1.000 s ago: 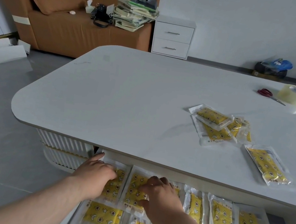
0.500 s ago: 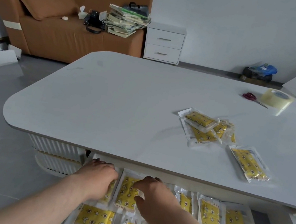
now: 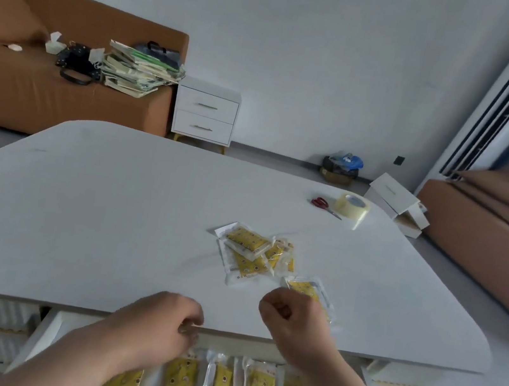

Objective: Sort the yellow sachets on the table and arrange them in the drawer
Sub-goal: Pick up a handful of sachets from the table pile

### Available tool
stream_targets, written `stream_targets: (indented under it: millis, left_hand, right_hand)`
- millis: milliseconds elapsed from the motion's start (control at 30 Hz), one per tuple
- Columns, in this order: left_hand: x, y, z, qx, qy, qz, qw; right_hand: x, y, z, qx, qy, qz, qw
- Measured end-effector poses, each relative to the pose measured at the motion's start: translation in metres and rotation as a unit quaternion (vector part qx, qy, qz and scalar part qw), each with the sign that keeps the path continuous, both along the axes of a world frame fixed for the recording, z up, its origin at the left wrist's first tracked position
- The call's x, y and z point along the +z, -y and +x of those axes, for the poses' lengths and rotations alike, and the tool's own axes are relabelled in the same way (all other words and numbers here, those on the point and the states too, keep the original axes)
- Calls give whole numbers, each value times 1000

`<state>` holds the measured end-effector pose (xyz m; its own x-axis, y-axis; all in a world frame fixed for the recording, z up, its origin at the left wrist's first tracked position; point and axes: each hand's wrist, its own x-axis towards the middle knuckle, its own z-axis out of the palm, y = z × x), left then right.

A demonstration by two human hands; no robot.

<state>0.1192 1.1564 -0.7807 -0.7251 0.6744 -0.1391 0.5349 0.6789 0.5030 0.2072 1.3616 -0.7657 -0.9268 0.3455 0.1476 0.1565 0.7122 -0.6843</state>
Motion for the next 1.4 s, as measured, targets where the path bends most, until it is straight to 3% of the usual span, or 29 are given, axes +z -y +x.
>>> stream_targets:
  millis: [167, 333, 467, 767, 1067, 1233, 1400]
  left_hand:
    - [-2, -23, -14, 38, -6, 74, 997]
    - [-13, -50, -36, 169, -28, 122, 978]
    - [-20, -73, -50, 267, -2, 128, 955]
    - [-36, -82, -58, 291, 26, 133, 947]
    - [-42, -83, -60, 291, 5, 127, 948]
    - [-35, -86, -63, 279, 12, 126, 952]
    - [-14, -111, -79, 287, -6, 105, 952]
  right_hand:
    - [2, -47, -3, -101, -1, 15, 995]
    - [-16, -92, -12, -257, 145, 70, 953]
    - [-19, -102, -32, -244, 230, 75, 939]
    - [-23, -116, -54, -198, 301, 110, 926]
    - [-17, -124, -55, -208, 307, -22, 928]
    - [-13, -140, -58, -232, 201, -213, 928]
    - [1, -142, -60, -245, 105, -340, 902]
